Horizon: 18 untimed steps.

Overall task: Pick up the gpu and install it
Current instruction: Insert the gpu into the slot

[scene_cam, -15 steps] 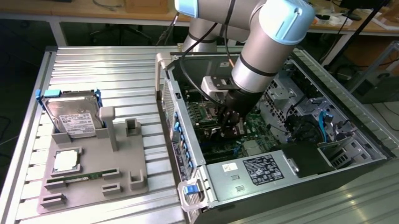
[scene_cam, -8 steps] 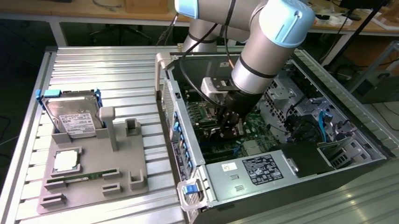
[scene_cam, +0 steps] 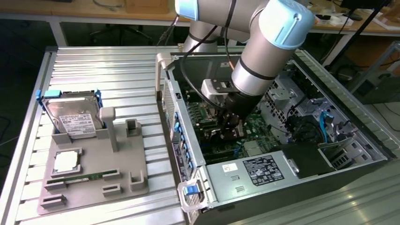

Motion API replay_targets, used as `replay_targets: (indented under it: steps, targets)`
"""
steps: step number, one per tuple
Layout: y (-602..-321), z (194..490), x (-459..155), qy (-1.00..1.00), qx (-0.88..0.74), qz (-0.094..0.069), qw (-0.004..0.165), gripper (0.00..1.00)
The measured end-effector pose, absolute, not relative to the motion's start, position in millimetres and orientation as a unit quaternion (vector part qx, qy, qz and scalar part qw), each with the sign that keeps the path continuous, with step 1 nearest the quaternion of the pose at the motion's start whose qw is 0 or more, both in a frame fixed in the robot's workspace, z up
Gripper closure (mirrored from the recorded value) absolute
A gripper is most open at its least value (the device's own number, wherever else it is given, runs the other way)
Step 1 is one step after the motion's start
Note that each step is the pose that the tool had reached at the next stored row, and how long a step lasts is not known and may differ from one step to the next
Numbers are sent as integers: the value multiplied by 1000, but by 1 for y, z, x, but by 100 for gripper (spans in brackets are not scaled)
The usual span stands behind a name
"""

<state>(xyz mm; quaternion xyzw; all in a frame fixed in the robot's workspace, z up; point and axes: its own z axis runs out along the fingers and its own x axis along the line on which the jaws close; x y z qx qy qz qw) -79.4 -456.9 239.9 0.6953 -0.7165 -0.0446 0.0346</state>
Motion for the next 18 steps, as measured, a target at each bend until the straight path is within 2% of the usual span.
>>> replay_targets:
  steps: [8, 10, 11, 12, 13, 18]
  targets:
    - [-457, 234, -80, -717, 695, -45, 35, 73]
    - [-457, 233, -80, -717, 695, -45, 34, 69]
    - [-457, 235, -80, -717, 695, -45, 35, 55]
    - [-457, 234, -80, -717, 695, -45, 35, 55]
    - [-457, 236, -80, -717, 695, -45, 34, 48]
    - [-457, 258, -79, -717, 695, -45, 34, 48]
